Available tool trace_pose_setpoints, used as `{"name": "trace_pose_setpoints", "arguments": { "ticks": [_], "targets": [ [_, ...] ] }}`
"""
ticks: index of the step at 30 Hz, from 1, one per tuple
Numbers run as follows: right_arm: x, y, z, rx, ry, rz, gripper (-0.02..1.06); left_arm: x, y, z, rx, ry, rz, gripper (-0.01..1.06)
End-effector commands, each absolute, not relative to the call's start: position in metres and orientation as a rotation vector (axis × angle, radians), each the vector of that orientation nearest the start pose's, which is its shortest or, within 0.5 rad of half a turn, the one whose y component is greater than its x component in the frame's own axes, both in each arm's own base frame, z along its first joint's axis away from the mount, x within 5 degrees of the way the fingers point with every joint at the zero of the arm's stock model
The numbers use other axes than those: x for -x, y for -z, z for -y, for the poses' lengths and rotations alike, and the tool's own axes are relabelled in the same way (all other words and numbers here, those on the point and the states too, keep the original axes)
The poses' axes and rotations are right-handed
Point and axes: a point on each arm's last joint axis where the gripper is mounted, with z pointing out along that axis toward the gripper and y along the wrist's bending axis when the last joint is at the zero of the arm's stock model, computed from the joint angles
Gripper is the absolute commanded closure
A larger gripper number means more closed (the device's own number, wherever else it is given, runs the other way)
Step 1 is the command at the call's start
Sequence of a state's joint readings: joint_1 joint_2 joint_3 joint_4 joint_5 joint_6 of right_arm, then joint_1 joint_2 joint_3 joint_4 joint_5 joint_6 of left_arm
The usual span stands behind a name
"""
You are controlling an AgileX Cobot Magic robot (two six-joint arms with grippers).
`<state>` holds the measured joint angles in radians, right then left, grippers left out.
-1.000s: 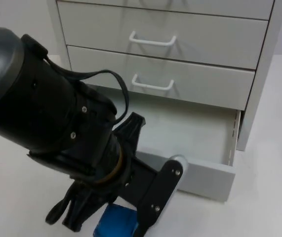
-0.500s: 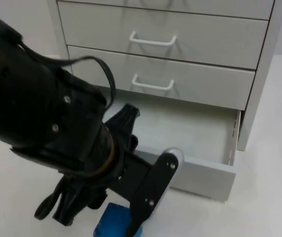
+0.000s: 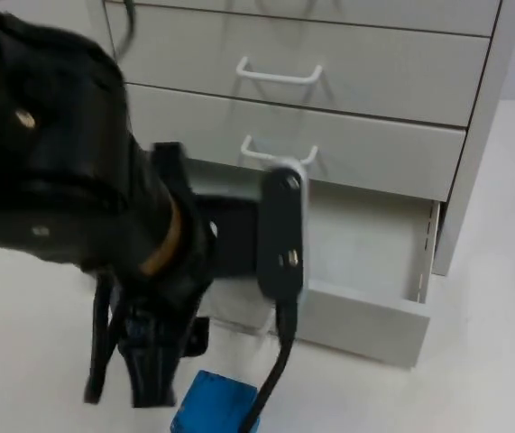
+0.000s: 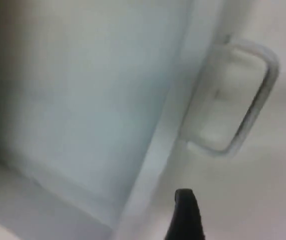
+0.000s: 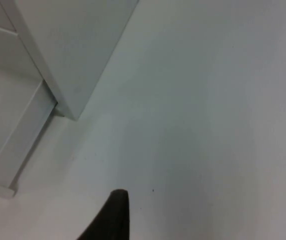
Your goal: Open the drawer with the left hand, place the block into the drawer with the right hand, then close the drawer with the left hand.
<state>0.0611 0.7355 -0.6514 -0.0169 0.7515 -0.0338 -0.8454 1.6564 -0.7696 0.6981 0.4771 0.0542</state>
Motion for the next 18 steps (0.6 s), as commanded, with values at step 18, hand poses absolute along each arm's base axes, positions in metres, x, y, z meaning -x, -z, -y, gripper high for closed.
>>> {"name": "trace_pose_setpoints", "arguments": {
  "ticks": [18],
  "targets": [
    [-0.133, -0.302, -0.008, 0.123, 0.001, -2.321, -0.01, -0.239, -0.246, 0.085, -0.371, 0.110, -2.460, 0.44]
  ]
}}
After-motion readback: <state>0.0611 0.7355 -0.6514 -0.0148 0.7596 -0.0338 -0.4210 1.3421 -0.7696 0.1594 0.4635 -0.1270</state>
